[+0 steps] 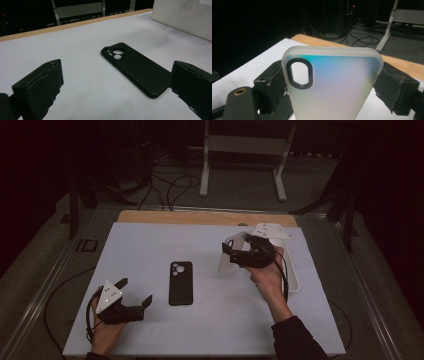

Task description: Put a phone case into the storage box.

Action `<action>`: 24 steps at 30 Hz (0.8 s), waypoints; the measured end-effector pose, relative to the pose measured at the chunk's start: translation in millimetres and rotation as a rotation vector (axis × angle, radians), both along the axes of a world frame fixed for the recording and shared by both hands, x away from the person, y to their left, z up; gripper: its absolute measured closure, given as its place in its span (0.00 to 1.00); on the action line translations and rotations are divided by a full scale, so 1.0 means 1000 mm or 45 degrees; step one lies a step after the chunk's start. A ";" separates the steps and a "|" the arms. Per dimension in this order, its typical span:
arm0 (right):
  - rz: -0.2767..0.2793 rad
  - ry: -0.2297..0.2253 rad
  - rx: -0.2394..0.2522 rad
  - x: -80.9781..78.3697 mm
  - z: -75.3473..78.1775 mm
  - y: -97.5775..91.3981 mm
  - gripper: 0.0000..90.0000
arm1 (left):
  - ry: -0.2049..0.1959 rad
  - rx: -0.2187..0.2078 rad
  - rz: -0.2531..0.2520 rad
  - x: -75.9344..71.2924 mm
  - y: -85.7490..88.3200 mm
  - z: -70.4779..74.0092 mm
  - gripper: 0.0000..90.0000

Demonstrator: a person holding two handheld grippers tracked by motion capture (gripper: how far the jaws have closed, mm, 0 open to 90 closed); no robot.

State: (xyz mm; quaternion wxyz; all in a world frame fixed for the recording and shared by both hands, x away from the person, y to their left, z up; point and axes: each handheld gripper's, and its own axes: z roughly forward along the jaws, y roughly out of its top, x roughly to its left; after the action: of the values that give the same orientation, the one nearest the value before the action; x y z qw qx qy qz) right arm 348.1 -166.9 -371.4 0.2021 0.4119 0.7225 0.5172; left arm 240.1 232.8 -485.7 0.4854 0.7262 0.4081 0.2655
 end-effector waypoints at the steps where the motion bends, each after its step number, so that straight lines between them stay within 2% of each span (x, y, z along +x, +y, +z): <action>1: -0.006 0.000 0.005 0.001 0.001 -0.001 0.19 | -0.001 -0.002 0.001 0.000 0.000 0.000 0.00; 12: -0.055 -0.010 0.017 0.016 0.011 -0.010 0.19 | -0.005 -0.012 0.014 0.000 0.002 0.000 0.00; 20: -0.089 -0.018 -0.007 0.027 0.017 -0.016 0.19 | 0.004 -0.009 0.018 0.001 0.002 0.000 0.00; 24: -0.110 -0.019 0.001 0.032 0.020 -0.020 0.19 | 0.003 -0.017 0.025 0.001 0.002 0.000 0.00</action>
State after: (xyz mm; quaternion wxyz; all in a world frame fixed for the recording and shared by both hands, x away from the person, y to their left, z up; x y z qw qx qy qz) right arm 380.3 -186.7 -351.7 0.2295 0.4390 0.7022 0.5114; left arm 240.7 235.1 -485.3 0.4872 0.7190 0.4178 0.2666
